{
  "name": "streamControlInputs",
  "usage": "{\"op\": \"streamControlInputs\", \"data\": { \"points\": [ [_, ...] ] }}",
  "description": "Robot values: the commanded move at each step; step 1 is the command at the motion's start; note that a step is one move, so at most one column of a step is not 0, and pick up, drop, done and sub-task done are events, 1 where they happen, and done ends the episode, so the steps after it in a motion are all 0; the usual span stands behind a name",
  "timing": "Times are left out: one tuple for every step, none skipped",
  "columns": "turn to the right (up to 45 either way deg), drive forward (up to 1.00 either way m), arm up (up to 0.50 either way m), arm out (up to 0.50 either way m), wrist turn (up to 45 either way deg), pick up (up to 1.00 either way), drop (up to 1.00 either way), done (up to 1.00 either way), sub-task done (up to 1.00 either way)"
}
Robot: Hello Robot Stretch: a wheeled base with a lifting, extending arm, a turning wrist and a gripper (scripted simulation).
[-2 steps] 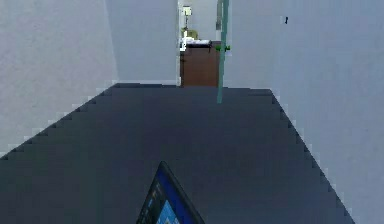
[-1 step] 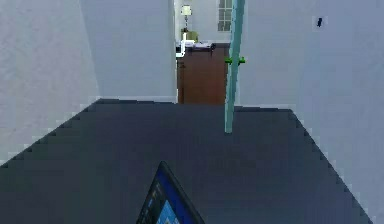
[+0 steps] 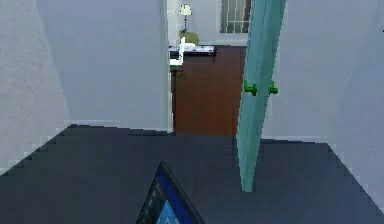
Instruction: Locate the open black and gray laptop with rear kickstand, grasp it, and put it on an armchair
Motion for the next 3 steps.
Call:
{"op": "streamControlInputs", "data": {
  "points": [
    [0.0, 1.0, 0.0, 0.0, 0.0, 0.0, 0.0, 0.0, 0.0],
    [9.0, 0.0, 0.0, 0.0, 0.0, 0.0, 0.0, 0.0, 0.0],
    [0.0, 0.25, 0.0, 0.0, 0.0, 0.0, 0.0, 0.0, 0.0]
  ]
}}
